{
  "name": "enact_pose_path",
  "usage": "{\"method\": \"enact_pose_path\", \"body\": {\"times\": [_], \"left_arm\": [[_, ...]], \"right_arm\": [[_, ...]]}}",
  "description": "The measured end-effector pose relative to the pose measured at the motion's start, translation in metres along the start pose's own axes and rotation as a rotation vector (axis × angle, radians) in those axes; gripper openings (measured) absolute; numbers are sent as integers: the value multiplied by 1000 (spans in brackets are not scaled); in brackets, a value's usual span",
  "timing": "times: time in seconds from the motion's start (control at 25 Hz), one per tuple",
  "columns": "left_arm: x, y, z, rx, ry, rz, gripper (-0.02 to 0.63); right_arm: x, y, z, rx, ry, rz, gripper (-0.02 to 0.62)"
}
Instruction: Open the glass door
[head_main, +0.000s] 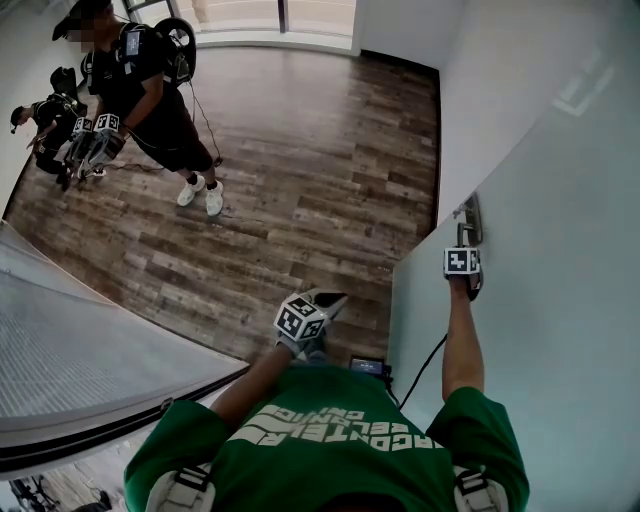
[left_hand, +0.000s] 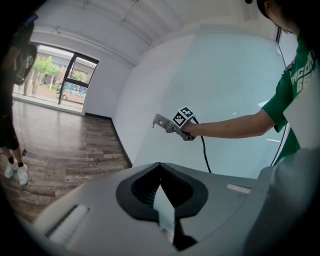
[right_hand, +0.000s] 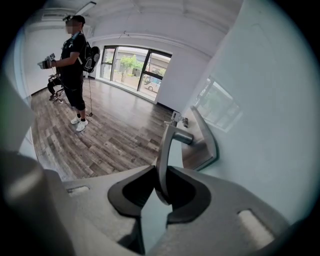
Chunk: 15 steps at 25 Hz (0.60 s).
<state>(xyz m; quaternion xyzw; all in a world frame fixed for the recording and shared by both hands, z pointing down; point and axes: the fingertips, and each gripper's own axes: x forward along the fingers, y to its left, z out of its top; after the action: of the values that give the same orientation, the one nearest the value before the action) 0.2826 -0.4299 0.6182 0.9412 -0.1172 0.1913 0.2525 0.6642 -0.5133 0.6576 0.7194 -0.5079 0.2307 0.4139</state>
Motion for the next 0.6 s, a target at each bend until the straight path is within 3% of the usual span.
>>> {"method": "enact_pose_path", "body": {"times": [0.6], "left_arm": [[19,1,6,1,25,-14,15]], "right_arm": [[20,-40,-20,63,45,-28,49]]}}
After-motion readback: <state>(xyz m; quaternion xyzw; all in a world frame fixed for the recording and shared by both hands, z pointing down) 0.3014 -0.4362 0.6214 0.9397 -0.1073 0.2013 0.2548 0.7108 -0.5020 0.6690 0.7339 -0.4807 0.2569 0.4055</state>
